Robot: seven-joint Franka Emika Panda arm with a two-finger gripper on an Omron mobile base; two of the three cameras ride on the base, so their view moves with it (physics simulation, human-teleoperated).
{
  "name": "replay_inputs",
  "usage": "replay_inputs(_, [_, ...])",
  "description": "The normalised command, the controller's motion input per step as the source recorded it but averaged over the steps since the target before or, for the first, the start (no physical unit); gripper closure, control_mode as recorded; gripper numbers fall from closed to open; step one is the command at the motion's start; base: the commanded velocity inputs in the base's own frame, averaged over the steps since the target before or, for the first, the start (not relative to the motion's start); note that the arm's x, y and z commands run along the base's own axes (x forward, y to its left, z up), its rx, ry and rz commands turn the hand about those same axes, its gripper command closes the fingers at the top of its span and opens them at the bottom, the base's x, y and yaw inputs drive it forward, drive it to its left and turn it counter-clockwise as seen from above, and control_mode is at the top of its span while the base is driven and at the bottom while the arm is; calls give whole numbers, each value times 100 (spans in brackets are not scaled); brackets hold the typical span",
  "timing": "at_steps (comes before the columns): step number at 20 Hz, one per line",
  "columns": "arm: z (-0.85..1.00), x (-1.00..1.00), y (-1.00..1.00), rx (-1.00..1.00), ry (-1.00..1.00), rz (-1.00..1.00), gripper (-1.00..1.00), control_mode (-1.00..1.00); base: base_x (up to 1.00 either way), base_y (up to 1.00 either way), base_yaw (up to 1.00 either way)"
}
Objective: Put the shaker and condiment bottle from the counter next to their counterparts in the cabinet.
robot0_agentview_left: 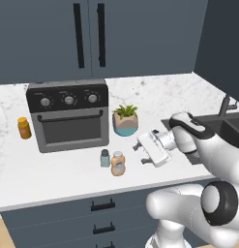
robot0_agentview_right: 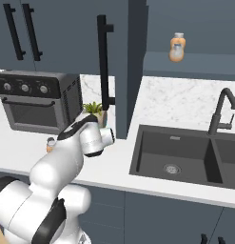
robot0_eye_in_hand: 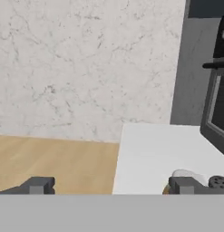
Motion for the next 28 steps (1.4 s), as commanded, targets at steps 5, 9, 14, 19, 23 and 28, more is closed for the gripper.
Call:
replay_inputs(5, [-25,10,-3,17,-4,-7,-100,-100,0,0,0])
replay_inputs(9, [-17,11,0,16,0,-8,-100,-100,0,0,0])
replay_inputs(14, [0,0,2,0,0,0,-100,-100,0,0,0])
replay_inputs(19, [0,0,0,0,0,0,-100,-100,0,0,0])
replay_inputs(23, [0,6,0,0,5,0,-100,-100,0,0,0])
replay_inputs(28, [0,11,3,0,8,0,-100,-100,0,0,0])
